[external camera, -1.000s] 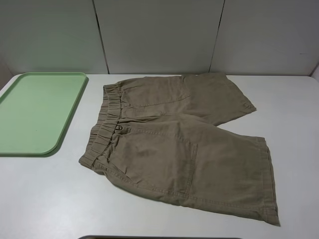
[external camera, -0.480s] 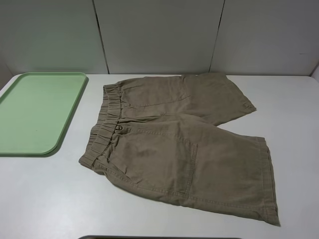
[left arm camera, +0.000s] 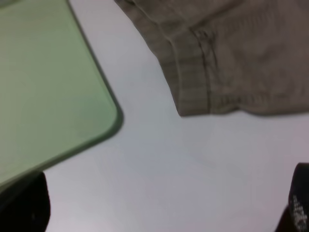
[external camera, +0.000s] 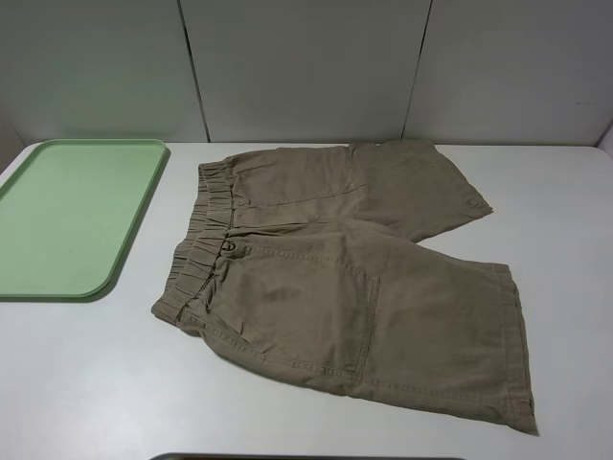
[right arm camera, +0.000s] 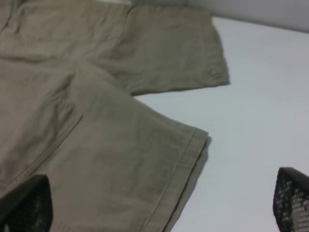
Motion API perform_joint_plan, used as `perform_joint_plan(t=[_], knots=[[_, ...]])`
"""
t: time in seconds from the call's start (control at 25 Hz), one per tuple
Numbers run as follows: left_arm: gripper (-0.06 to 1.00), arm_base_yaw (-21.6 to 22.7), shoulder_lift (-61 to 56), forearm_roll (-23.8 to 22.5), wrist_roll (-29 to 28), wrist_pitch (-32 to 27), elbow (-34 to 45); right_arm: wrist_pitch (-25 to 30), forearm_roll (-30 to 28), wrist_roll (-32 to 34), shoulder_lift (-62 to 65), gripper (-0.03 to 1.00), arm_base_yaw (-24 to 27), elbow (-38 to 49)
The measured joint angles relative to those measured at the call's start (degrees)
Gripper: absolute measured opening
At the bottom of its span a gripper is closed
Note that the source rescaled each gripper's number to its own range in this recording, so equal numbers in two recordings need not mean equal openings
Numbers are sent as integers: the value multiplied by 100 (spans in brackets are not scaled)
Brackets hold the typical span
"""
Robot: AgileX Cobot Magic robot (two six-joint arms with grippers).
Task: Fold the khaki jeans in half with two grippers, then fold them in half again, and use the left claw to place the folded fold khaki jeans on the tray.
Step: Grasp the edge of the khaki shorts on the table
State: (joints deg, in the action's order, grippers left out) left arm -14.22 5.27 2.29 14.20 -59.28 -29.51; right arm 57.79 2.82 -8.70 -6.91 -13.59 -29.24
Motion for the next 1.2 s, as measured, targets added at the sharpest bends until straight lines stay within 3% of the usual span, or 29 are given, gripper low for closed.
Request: perform_joint_plan(t=[0.24,0.52,0.92,1.2], knots=[[100,-522,1125,-106,430,6,0,-322,250,-823,-976,100,-7,-43],[100,-1276,2153,-1111,491,35,0,-429,100,-1564,-1924,100,-571,-43],[100,-2107,2980,-2595,578,415,0,-548,-1312,-1667,-3167,100,-1403,-43],[99,-2142,3497,-3114,1386,1170,0,-791,-2312,-1678,-3984,100,-1976,-43]])
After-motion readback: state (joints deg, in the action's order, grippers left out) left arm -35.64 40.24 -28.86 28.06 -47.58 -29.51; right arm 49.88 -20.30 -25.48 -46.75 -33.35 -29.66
